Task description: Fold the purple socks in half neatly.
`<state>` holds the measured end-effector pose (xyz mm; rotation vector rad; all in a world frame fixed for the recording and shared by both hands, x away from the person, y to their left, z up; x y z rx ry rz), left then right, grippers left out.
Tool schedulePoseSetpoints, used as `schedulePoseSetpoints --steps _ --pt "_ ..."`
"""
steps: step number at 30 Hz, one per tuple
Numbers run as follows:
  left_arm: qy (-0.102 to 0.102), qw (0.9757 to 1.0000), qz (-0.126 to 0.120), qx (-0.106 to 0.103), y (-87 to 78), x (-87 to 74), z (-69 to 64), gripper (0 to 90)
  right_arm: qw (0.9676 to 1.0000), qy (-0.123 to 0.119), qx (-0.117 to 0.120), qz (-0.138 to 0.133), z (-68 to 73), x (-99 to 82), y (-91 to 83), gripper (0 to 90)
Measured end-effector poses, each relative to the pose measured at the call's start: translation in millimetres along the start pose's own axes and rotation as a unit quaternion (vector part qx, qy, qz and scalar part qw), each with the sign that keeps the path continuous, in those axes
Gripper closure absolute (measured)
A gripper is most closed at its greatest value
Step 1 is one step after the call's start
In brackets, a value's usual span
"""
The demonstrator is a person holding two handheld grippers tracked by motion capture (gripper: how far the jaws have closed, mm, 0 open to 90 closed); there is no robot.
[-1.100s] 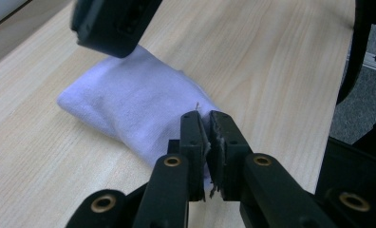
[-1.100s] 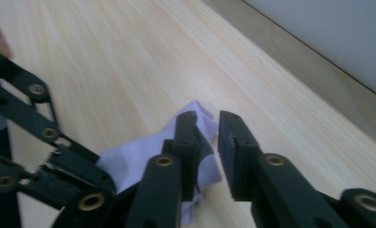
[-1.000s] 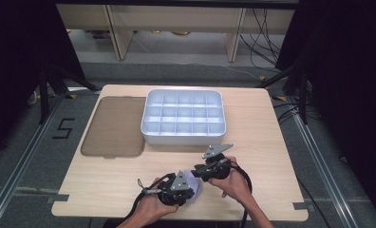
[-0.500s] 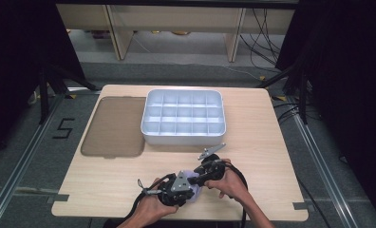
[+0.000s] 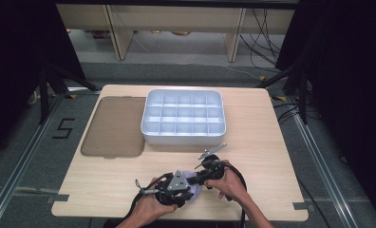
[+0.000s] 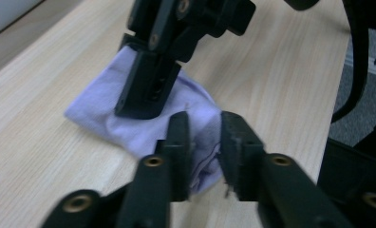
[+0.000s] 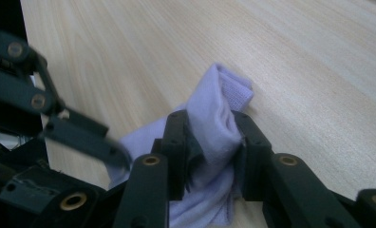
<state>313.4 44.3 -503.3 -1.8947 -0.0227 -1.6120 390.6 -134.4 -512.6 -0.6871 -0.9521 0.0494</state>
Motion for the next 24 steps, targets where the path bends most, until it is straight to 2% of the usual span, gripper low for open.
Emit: schedulePoseSetpoints --steps 2,3,7,9,11,17,19,21,23,24 --pt "-0.014 0.9999 -0.003 -0.002 -3.4 -0.9 2.7 63.4 1.0000 0.001 -0.001 0.000 2.6 -0.1 -0.2 71.8" --pt "-0.030 0.9995 -0.014 -0.003 -7.2 -0.7 4.1 58.6 1.0000 -0.007 -0.006 -0.002 2.9 0.1 -0.5 72.2" --pt "-0.034 0.9992 -0.021 0.004 -15.2 0.0 6.1 54.0 0.9999 -0.008 -0.008 -0.003 3.5 0.1 -0.8 72.5" --pt "-0.037 0.9990 -0.022 0.010 -22.9 -1.1 9.0 48.8 0.9999 -0.006 -0.007 -0.003 4.5 0.2 -0.7 72.6" --pt "-0.050 0.9983 -0.020 0.023 -35.4 -5.7 14.8 46.5 0.9999 -0.009 -0.006 -0.003 4.3 0.6 -0.6 72.7" --pt "-0.065 0.9969 -0.022 0.039 -50.3 -16.5 26.5 44.2 0.9998 -0.016 -0.013 -0.002 5.7 1.1 -1.2 72.7" --pt "-0.059 0.9972 -0.012 0.043 -56.1 -20.0 31.1 42.7 0.9997 -0.018 -0.014 0.000 6.5 1.5 -1.3 72.7" --pt "-0.070 0.9959 -0.012 0.056 -60.8 -23.3 33.1 41.8 0.9996 -0.028 -0.011 -0.003 6.1 1.9 -0.4 72.7" --pt "-0.077 0.9950 -0.014 0.062 -65.1 -25.9 35.3 40.2 0.9996 -0.023 -0.018 -0.001 7.5 2.1 -0.7 72.8" --pt "-0.073 0.9952 -0.015 0.063 -67.3 -26.8 37.5 39.6 0.9996 -0.022 -0.018 -0.003 8.1 2.1 -0.5 72.8"
Point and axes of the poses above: each handheld gripper's, and its own axes: y roughly forward along the jaws, x roughly out of its top, z roughly to its left, the point moved 1 cm from there along y, roughly forward along the jaws, and after that the axes turned 15 degrees about -z, right-handed, at the moved point
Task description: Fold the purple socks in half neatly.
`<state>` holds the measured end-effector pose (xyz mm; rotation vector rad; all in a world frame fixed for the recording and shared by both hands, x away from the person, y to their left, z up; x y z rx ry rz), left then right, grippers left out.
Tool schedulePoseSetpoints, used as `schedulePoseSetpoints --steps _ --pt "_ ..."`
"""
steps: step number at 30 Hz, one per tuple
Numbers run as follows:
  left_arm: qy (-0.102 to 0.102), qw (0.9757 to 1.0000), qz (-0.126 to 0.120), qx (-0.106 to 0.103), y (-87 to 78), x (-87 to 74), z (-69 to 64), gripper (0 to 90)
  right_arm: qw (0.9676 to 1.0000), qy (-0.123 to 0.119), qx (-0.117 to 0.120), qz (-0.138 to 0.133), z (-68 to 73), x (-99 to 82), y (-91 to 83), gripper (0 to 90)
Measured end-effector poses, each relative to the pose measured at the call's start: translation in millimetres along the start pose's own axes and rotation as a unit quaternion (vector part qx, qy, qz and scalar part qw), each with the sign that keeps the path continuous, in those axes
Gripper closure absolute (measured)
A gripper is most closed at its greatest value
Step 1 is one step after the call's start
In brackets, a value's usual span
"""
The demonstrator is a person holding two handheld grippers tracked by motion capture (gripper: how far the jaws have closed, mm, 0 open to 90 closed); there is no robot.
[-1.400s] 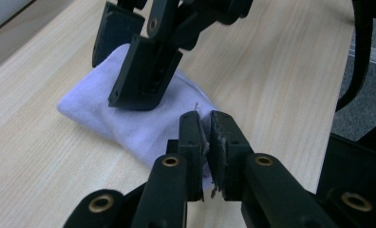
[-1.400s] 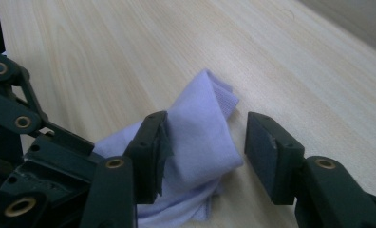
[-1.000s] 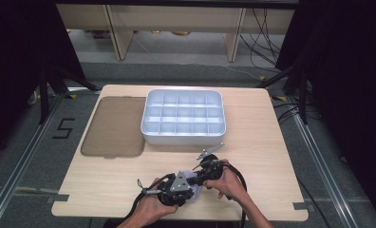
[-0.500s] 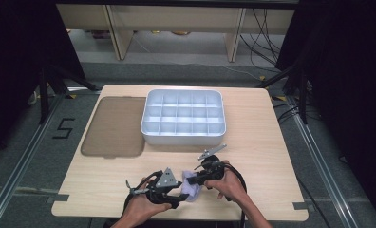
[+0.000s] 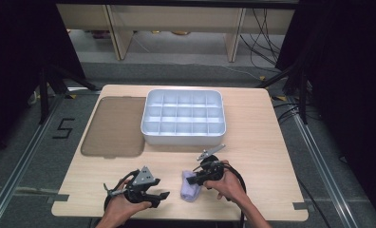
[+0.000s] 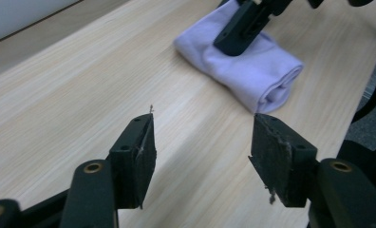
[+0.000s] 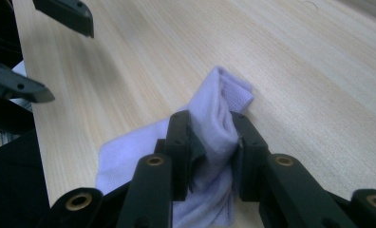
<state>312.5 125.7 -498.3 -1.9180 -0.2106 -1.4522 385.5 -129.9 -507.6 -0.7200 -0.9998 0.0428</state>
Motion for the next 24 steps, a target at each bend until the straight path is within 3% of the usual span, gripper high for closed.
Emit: schedulePoseSetpoints --steps 1,4,5,10,12,14,15,21,22,23,24 --pt "-0.012 0.9998 0.000 0.015 -5.1 -2.8 4.1 38.9 1.0000 -0.002 0.001 0.000 0.7 0.3 0.1 72.8" --pt "-0.004 0.9998 0.005 0.018 -8.6 -4.6 8.9 38.3 1.0000 -0.004 0.006 0.001 0.6 0.7 0.5 72.8" --pt "-0.013 0.9996 0.004 0.024 -9.8 -6.8 10.3 38.0 1.0000 -0.003 0.008 0.002 0.8 0.8 0.8 72.9" --pt "-0.019 0.9992 0.010 0.034 -15.4 -12.2 16.4 36.8 1.0000 -0.008 -0.005 0.003 3.4 2.2 -0.2 72.9" --pt "-0.016 0.9988 0.012 0.045 -18.5 -13.5 19.1 36.0 0.9999 -0.011 0.005 0.002 3.2 2.8 0.7 73.0" --pt "-0.006 0.9985 0.018 0.052 -22.5 -14.2 23.3 35.5 0.9999 -0.011 -0.004 0.000 5.8 4.2 -2.0 73.0" --pt "-0.013 0.9983 0.014 0.054 -23.2 -15.0 23.7 35.2 0.9999 -0.012 -0.007 -0.002 6.8 5.2 -2.9 73.1" --pt "-0.011 0.9974 0.015 0.069 -30.8 -19.9 31.6 34.9 0.9998 -0.016 -0.007 -0.009 8.7 8.1 -7.9 73.2" --pt "-0.014 0.9971 0.016 0.073 -31.9 -20.7 32.2 34.8 0.9999 -0.006 -0.005 -0.007 10.8 8.0 -8.3 73.2" --pt "-0.001 0.9970 0.027 0.072 -34.1 -21.0 34.9 34.7 0.9997 -0.023 -0.007 -0.011 9.3 9.0 -9.1 73.3" --pt "-0.014 0.9967 0.022 0.077 -34.0 -22.1 34.3 34.7 0.9996 -0.025 -0.009 -0.011 10.5 9.9 -9.9 73.3"
Point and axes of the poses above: each handheld gripper's, and its own axes: y roughly forward along the jaws, x roughly out of its top, z roughly to its left, the point moved 1 cm from there along y, roughly forward along the jaws, and after that the axes turned 15 degrees about -z, right-handed, at the moved point
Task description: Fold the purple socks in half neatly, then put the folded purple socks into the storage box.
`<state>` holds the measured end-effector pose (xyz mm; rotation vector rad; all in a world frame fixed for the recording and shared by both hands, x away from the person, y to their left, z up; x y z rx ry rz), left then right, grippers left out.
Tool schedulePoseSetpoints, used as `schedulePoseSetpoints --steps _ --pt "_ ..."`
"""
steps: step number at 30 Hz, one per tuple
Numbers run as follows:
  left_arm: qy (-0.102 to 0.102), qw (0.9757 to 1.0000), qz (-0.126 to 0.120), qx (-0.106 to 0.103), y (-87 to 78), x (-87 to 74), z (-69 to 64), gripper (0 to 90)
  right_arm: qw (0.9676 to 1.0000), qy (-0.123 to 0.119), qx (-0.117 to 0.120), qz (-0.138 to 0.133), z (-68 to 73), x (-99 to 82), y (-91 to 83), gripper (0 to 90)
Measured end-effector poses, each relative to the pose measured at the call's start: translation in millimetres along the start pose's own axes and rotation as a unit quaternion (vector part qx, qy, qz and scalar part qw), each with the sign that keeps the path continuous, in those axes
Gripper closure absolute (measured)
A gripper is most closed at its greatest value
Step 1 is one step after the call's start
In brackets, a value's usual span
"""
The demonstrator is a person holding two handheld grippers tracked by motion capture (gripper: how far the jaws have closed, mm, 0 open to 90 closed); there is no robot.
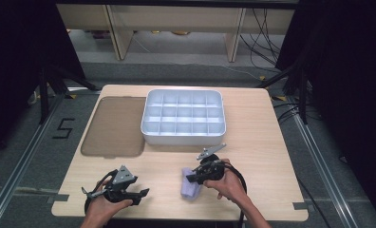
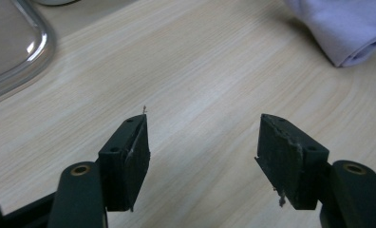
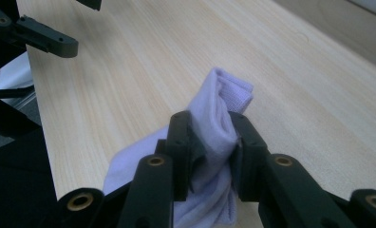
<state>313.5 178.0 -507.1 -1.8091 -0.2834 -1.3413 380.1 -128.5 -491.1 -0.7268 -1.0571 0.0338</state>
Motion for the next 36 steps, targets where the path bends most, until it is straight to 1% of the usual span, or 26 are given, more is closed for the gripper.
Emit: schedulePoseSetpoints --steps 1,2,3,5,6,9,10,11,12,13,14,15,16,18,21,22,23,25,26,27,28,30,31,32,34,36 --pt "-0.001 1.0000 -0.003 0.006 0.2 -0.7 1.3 34.7 1.0000 0.000 -0.003 -0.002 1.4 0.8 -0.4 73.3" --pt "0.007 1.0000 0.001 0.002 -1.4 -0.6 3.3 34.7 1.0000 0.000 -0.003 -0.002 3.0 1.8 -1.2 73.3" --pt "0.005 1.0000 0.001 0.003 -1.7 -0.8 4.0 34.4 0.9999 -0.008 0.004 -0.004 3.8 3.5 -2.2 73.3" --pt "0.008 0.9999 0.003 0.006 -2.2 -0.7 5.0 33.8 0.9999 -0.010 -0.004 -0.008 6.8 6.8 -6.0 73.3" --pt "0.003 1.0000 -0.003 0.008 -1.4 -1.3 4.6 33.7 0.9998 -0.014 -0.003 -0.011 7.0 7.8 -6.5 73.3" --pt "-0.003 0.9999 -0.003 0.013 -0.4 -2.3 4.8 32.7 0.9999 -0.010 -0.001 -0.012 9.0 10.0 -8.0 73.3" --pt "0.000 1.0000 0.005 0.006 -0.8 -2.8 6.0 32.7 0.9996 -0.025 -0.003 -0.015 7.8 12.7 -9.0 73.3" --pt "-0.004 0.9999 0.002 0.013 -0.2 -2.8 5.1 32.4 0.9996 -0.025 -0.002 -0.015 8.3 13.6 -9.6 73.3" --pt "0.002 0.9999 0.002 0.013 -0.1 -2.8 5.8 32.1 0.9994 -0.030 -0.002 -0.018 8.2 14.5 -9.3 73.3" --pt "-0.003 0.9999 0.003 0.011 -0.1 -3.0 5.2 31.8 0.9993 -0.028 -0.007 -0.022 8.5 14.5 -8.6 73.3" --pt "0.008 0.9999 0.011 0.007 -1.3 -2.6 6.6 31.7 0.9992 -0.035 -0.003 -0.019 7.5 15.3 -8.7 73.3" --pt "0.001 0.9999 0.003 0.011 -0.3 -2.9 5.9 31.6 0.9996 -0.023 -0.004 -0.014 9.8 16.1 -10.3 73.3" --pt "0.002 0.9999 0.002 0.013 -0.4 -2.9 6.3 31.5 0.9992 -0.034 -0.007 -0.018 8.2 16.8 -10.0 73.3" --pt "-0.006 0.9998 0.000 0.017 -0.3 -2.9 6.4 31.0 0.9989 -0.040 -0.007 -0.022 7.2 18.9 -10.5 73.3" --pt "-0.003 0.9999 0.000 0.016 -2.1 -3.2 7.3 30.4 0.9989 -0.038 -0.011 -0.026 7.9 23.2 -13.5 73.3" --pt "-0.006 0.9998 -0.001 0.017 -2.6 -3.7 7.7 30.2 0.9985 -0.045 -0.014 -0.029 6.9 24.6 -13.9 73.3" --pt "-0.013 0.9997 -0.002 0.021 -3.0 -4.1 7.8 29.9 0.9988 -0.038 -0.012 -0.029 7.4 26.0 -14.6 73.3" --pt "-0.009 0.9998 0.003 0.017 -4.7 -3.7 10.9 29.7 0.9981 -0.049 -0.008 -0.036 4.6 29.0 -16.0 73.3" --pt "-0.007 0.9998 0.003 0.017 -4.3 -3.4 12.5 29.1 0.9986 -0.038 -0.014 -0.034 5.3 30.1 -18.6 73.3" --pt "-0.016 0.9996 -0.003 0.022 -3.2 -3.7 12.1 28.7 0.9982 -0.044 -0.017 -0.039 3.5 31.3 -20.2 73.3" --pt "-0.008 0.9998 0.008 0.019 -4.3 -3.4 13.5 28.3 0.9979 -0.046 -0.022 -0.040 2.4 32.1 -21.6 73.3" --pt "-0.009 0.9997 0.010 0.021 -3.5 -3.4 12.7 26.4 0.9976 -0.051 -0.019 -0.042 -0.6 34.4 -24.2 73.3" --pt "-0.003 0.9998 0.009 0.020 -3.0 -3.4 12.7 25.8 0.9976 -0.048 -0.028 -0.041 -0.5 35.2 -26.1 73.3" --pt "-0.004 0.9997 0.009 0.021 -2.5 -3.1 11.3 25.8 0.9973 -0.050 -0.029 -0.046 -1.4 36.2 -27.1 73.3" --pt "0.009 0.9997 0.018 0.014 -2.6 -2.6 11.2 25.8 0.9976 -0.042 -0.034 -0.043 -0.7 38.6 -30.1 73.3" --pt "0.010 0.9997 0.019 0.012 -1.8 -2.6 10.0 25.4 0.9971 -0.050 -0.035 -0.047 -1.7 41.2 -31.6 73.3"
Point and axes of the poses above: each handheld gripper's, and its own axes: y roughly forward along the jaws, x roughly out of its top, z roughly to its left, the point moved 1 cm from there along y, roughly forward along the jaws, and after that the axes turned 15 degrees about -z, right-handed, at the moved point
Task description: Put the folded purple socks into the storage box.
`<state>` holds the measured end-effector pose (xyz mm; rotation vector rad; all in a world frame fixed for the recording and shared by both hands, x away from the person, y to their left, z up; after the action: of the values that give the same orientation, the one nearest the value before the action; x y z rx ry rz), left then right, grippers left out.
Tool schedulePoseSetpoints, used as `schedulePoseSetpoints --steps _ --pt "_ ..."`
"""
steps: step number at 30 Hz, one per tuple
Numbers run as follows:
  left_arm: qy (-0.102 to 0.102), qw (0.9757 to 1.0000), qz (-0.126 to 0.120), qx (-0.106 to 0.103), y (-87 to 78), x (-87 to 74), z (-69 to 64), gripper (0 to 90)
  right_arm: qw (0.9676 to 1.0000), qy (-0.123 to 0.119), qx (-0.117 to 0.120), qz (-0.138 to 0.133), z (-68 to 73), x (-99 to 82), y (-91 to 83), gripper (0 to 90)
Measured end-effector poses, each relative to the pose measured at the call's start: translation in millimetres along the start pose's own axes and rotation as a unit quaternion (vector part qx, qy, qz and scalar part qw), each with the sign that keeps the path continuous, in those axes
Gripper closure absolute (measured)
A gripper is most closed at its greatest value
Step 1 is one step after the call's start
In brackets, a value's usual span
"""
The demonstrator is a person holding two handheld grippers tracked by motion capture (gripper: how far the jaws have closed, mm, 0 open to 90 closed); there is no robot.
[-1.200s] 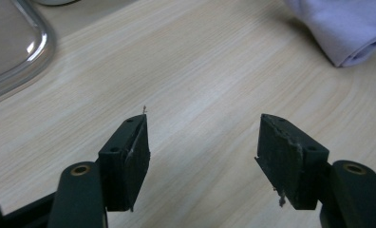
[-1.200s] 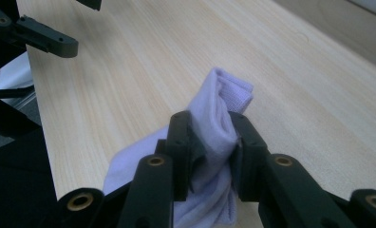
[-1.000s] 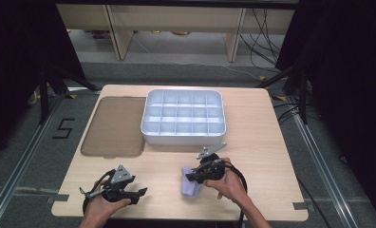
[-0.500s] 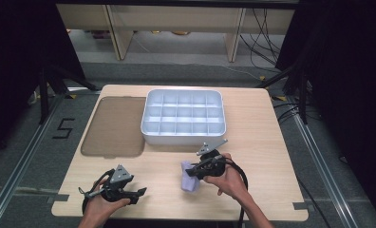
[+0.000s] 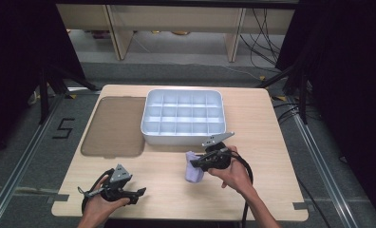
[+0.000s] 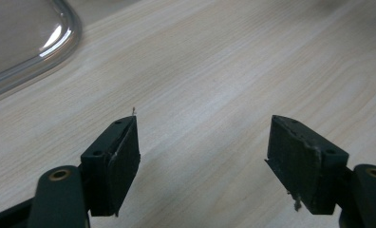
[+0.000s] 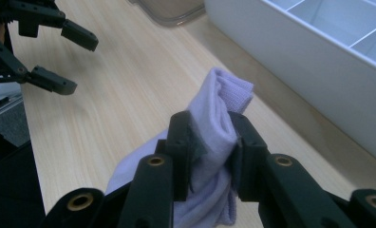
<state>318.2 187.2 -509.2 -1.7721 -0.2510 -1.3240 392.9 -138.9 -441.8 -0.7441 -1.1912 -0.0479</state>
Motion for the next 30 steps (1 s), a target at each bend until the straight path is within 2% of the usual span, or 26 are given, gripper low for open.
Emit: schedulePoseSetpoints --steps 2,3,4,5,6,8,9,10,11,13,14,16,18,20,21,22,23,24,25,26,27,28,30 --pt "-0.001 1.0000 -0.006 -0.001 1.0 -0.1 -0.4 24.3 0.9999 0.005 -0.012 -0.009 -0.8 1.8 -0.8 73.3" --pt "0.003 1.0000 -0.001 -0.002 0.6 -0.1 0.7 24.4 0.9999 0.002 -0.012 -0.002 -2.5 3.9 -3.4 73.3" --pt "-0.007 0.9999 -0.006 0.003 1.5 -0.5 -0.2 24.3 0.9999 0.004 -0.016 -0.003 -3.2 5.5 -4.9 73.3" --pt "-0.002 1.0000 -0.003 0.000 0.6 -0.2 0.7 24.3 0.9997 0.009 -0.021 -0.006 -4.0 6.7 -5.6 73.3" --pt "-0.003 1.0000 -0.004 0.001 0.6 0.0 0.8 24.4 0.9997 0.011 -0.019 0.004 -5.2 8.8 -8.2 73.3" --pt "0.001 1.0000 -0.004 -0.001 0.3 0.9 1.5 24.3 0.9997 -0.003 -0.026 0.003 -9.4 10.4 -8.2 73.3" --pt "0.001 1.0000 -0.004 -0.001 0.3 1.2 1.3 24.4 0.9994 -0.001 -0.035 0.001 -10.2 10.5 -8.0 73.3" --pt "-0.006 1.0000 -0.004 -0.001 0.8 0.9 0.5 24.4 0.9996 -0.003 -0.028 0.010 -12.1 11.6 -9.1 73.3" --pt "0.002 1.0000 -0.002 -0.001 0.5 1.3 1.2 24.3 0.9994 -0.003 -0.032 0.011 -13.1 12.0 -9.9 73.3" --pt "0.004 1.0000 0.002 0.000 0.8 1.0 1.3 24.3 0.9994 0.008 -0.033 0.009 -13.8 12.9 -10.6 73.3" --pt "0.002 1.0000 0.001 -0.003 1.1 0.9 0.9 24.4 0.9994 -0.003 -0.034 0.006 -16.0 13.0 -10.5 73.3" --pt "-0.002 1.0000 -0.002 -0.001 1.3 0.9 0.0 24.4 0.9991 0.011 -0.038 0.018 -15.7 13.5 -12.2 73.3" --pt "0.000 1.0000 -0.003 -0.002 0.9 1.0 0.3 24.4 0.9993 0.005 -0.037 0.009 -17.2 13.7 -11.2 73.3" --pt "-0.003 1.0000 -0.005 -0.001 0.8 0.9 0.2 24.4 0.9992 0.002 -0.035 0.019 -18.7 14.9 -11.4 73.3" --pt "-0.002 1.0000 -0.005 0.000 0.9 0.7 0.5 24.4 0.9992 -0.012 -0.034 0.015 -20.2 15.5 -10.9 73.3" --pt "-0.012 0.9998 -0.012 0.007 2.0 0.3 -0.8 24.4 0.9991 0.011 -0.034 0.024 -17.1 16.1 -12.0 73.3" --pt "-0.011 0.9999 -0.011 0.007 2.1 0.3 -0.8 24.3 0.9990 0.011 -0.041 0.013 -17.7 16.3 -10.1 73.3" --pt "-0.011 0.9999 -0.010 0.004 2.2 0.2 -0.8 24.4 0.9987 0.011 -0.041 0.027 -17.3 18.7 -13.1 73.2" --pt "-0.009 0.9999 -0.005 -0.003 1.2 0.4 -0.8 24.4 0.9988 -0.001 -0.043 0.023 -19.0 19.6 -12.7 73.3" --pt "-0.006 1.0000 -0.004 -0.004 1.1 0.7 -0.7 24.4 0.9984 0.010 -0.047 0.030 -17.9 21.5 -14.1 73.3" --pt "-0.008 0.9999 -0.006 -0.004 1.6 0.7 -1.3 24.4 0.9987 0.005 -0.046 0.023 -19.0 22.5 -13.3 73.3" --pt "-0.015 0.9999 -0.008 -0.001 2.4 0.4 -2.3 24.4 0.9986 0.002 -0.046 0.027 -19.8 24.2 -14.7 73.3" --pt "-0.012 0.9998 -0.008 -0.009 2.2 0.5 -3.9 24.3 0.9983 0.013 -0.047 0.031 -19.4 27.8 -18.3 73.3"
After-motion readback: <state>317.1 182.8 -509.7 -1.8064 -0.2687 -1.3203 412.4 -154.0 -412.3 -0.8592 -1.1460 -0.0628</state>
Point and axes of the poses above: each handheld gripper's, and its own axes: y roughly forward along the jaws, x roughly out of its top, z roughly to its left, the point moved 1 cm from there along y, roughly forward along the jaws, and after that the axes turned 15 degrees about -z, right-handed, at the moved point
